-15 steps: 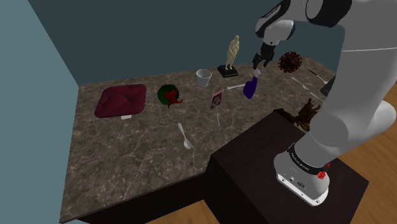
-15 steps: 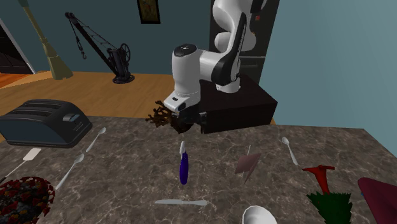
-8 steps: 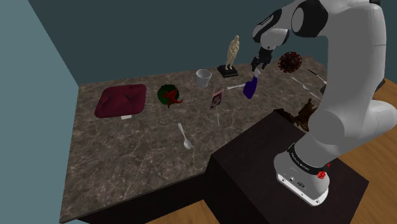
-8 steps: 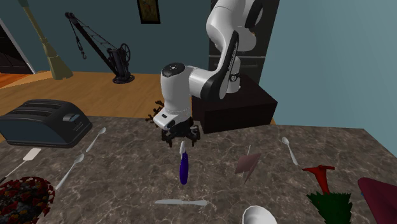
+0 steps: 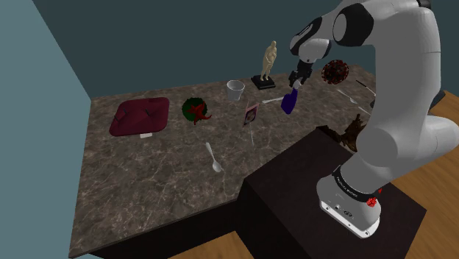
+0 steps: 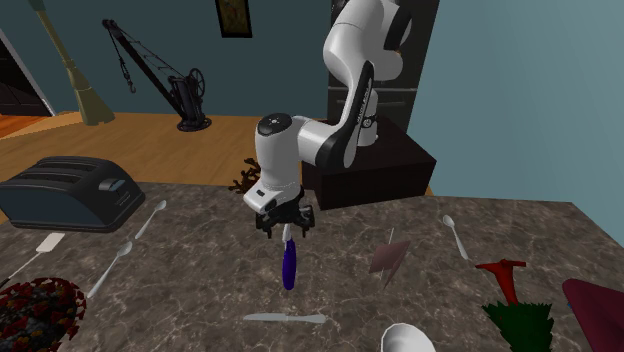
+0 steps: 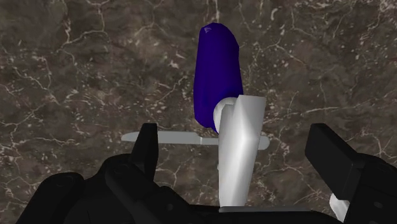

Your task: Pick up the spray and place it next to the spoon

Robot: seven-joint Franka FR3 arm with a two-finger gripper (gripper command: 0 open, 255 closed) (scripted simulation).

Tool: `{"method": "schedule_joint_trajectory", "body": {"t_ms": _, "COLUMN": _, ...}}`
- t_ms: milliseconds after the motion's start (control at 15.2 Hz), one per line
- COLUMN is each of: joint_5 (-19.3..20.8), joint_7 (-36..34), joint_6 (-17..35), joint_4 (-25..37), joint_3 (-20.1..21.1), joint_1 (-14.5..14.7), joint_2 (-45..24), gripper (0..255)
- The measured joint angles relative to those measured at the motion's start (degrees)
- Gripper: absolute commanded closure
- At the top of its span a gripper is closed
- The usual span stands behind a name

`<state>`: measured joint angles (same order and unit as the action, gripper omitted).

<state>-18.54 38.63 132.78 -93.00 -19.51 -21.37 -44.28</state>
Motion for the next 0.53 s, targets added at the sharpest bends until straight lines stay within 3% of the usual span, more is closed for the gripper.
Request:
{"method": "schedule_joint_trajectory", "body": {"t_ms": 198, "joint_5": 0.0, "joint_7": 0.0, "joint_6": 0.1, "joint_4": 0.0, "joint_3": 0.0, "joint_1": 0.0, "joint_2": 0.0, "gripper": 0}}
{"method": "schedule_joint_trajectory", "body": {"t_ms": 264, "joint_5": 0.0, "joint_7": 0.0, "joint_6": 0.1, "joint_4": 0.0, "joint_3": 0.0, "joint_1": 0.0, "joint_2": 0.0, "gripper": 255}}
{"method": "schedule_joint_trajectory", "body": {"t_ms": 528, "joint_5": 0.0, "joint_7": 0.0, "joint_6": 0.1, "joint_4": 0.0, "joint_3": 0.0, "joint_1": 0.0, "joint_2": 0.0, "gripper": 255}}
